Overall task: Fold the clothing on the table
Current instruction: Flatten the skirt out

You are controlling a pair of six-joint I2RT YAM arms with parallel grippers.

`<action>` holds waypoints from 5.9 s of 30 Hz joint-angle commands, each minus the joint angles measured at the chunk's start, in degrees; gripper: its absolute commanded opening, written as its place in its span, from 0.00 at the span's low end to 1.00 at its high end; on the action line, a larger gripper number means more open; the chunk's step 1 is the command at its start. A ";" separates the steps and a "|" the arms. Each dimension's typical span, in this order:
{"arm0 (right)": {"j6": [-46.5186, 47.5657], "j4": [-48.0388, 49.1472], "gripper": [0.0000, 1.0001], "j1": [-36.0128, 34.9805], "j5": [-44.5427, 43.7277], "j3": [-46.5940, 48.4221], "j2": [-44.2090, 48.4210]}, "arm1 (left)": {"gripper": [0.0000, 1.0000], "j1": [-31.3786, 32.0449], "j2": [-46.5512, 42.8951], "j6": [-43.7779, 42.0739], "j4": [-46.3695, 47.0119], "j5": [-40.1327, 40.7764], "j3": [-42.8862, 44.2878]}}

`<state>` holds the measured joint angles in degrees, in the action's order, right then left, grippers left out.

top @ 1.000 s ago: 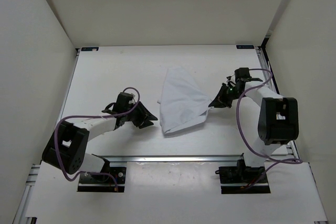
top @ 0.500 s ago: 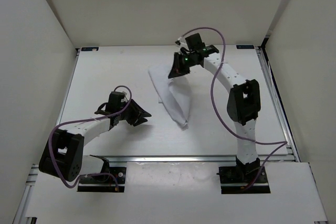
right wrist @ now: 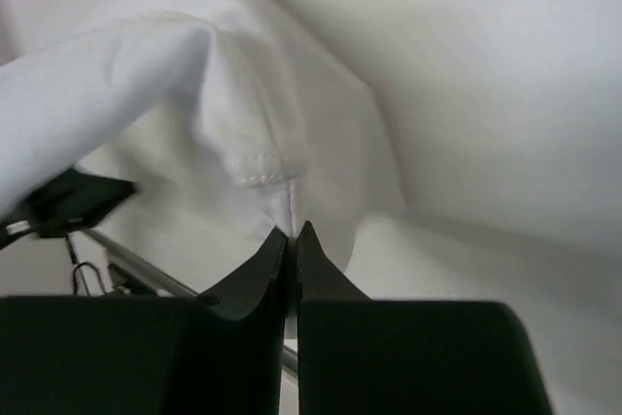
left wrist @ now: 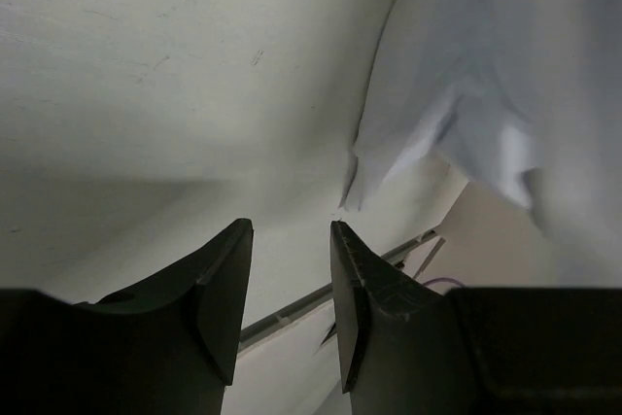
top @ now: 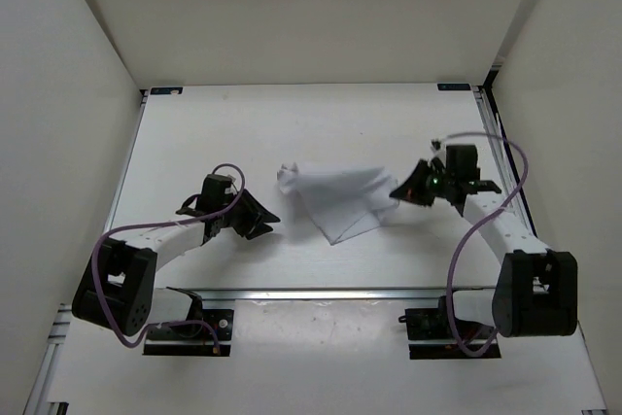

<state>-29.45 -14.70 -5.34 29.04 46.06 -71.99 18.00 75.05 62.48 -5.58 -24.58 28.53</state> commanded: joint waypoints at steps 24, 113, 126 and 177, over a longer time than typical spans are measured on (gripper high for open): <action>7.11 -31.81 0.56 -26.02 -43.03 10.44 -1.03 | 0.50 2.13 -0.42 -1.39 1.46 -0.30 1.61; 20.49 -21.16 0.61 -12.74 -37.48 41.48 -23.39 | 0.50 -5.96 -5.17 -6.67 -4.35 -1.70 0.21; 6.52 -22.83 0.55 -16.20 -26.06 20.04 -23.10 | 0.51 -2.35 -1.13 -4.82 0.84 -2.49 0.21; 40.35 -18.35 0.00 -36.31 -60.22 19.85 -29.27 | 0.51 -8.51 -7.99 -8.16 -4.52 -4.87 -2.60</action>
<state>9.96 -35.33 -40.88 -26.65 65.23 -101.16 9.85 68.77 54.70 -10.31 -28.60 26.59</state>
